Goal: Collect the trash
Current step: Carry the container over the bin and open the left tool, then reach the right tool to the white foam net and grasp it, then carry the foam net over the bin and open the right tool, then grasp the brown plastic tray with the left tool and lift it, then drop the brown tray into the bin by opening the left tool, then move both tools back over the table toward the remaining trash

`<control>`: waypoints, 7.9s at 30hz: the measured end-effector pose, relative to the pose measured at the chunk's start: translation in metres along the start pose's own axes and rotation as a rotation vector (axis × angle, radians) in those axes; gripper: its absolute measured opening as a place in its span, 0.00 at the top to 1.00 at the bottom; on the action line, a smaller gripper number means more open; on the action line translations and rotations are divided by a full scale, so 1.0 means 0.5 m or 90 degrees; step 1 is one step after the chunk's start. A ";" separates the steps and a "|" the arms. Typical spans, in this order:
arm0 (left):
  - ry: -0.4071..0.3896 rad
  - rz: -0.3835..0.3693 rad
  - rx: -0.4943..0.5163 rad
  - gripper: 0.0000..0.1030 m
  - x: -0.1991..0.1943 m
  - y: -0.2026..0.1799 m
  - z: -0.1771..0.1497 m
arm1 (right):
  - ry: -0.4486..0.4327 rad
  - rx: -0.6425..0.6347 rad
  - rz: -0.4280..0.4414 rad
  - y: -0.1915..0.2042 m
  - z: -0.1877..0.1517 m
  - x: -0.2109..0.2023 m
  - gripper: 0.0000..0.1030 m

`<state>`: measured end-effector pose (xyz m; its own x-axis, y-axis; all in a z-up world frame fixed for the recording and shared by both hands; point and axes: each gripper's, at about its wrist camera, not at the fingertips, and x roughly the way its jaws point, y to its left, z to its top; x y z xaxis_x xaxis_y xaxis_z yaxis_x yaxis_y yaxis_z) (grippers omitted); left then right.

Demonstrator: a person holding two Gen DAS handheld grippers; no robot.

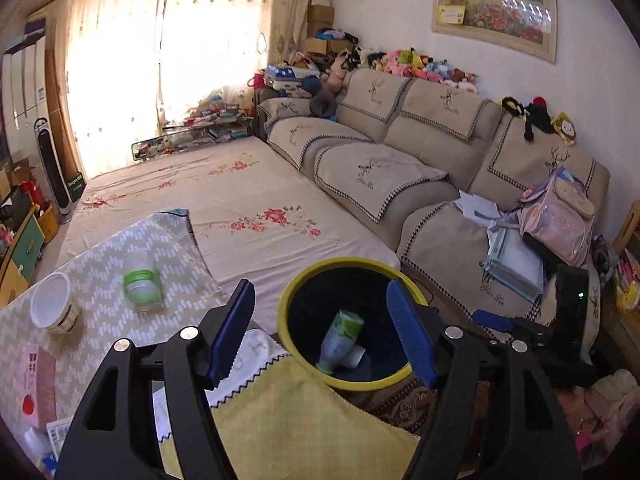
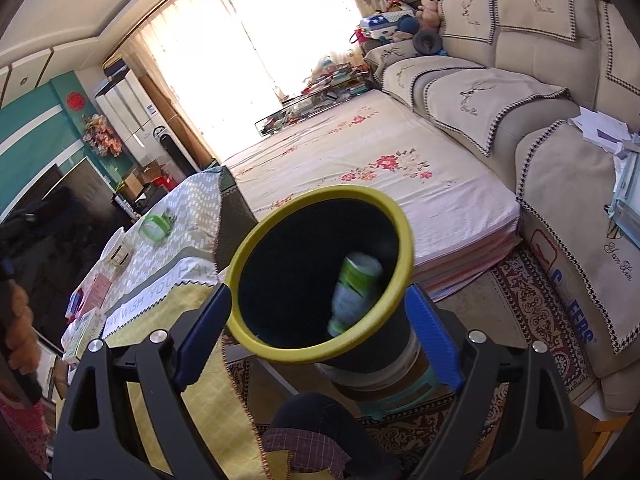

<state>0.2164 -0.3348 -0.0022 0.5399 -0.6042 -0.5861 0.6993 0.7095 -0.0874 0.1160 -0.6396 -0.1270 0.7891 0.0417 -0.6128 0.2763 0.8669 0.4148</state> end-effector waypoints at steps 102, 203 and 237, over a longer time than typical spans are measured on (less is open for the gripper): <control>-0.088 0.297 -0.260 0.19 -0.465 0.259 -0.458 | -0.033 -0.145 -0.193 0.140 0.035 0.115 0.61; 0.081 -0.100 0.001 0.92 0.210 -0.094 -0.062 | -0.061 -0.030 -0.146 -0.014 0.012 -0.018 0.51; -0.151 0.277 -0.178 0.13 -0.370 0.180 -0.264 | 0.046 -0.211 0.027 0.311 -0.090 0.092 0.47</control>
<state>0.1176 -0.1114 -0.0078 0.8636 -0.2773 -0.4211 0.2563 0.9607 -0.1069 0.1707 -0.4807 -0.1209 0.7521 0.1062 -0.6505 0.0416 0.9773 0.2077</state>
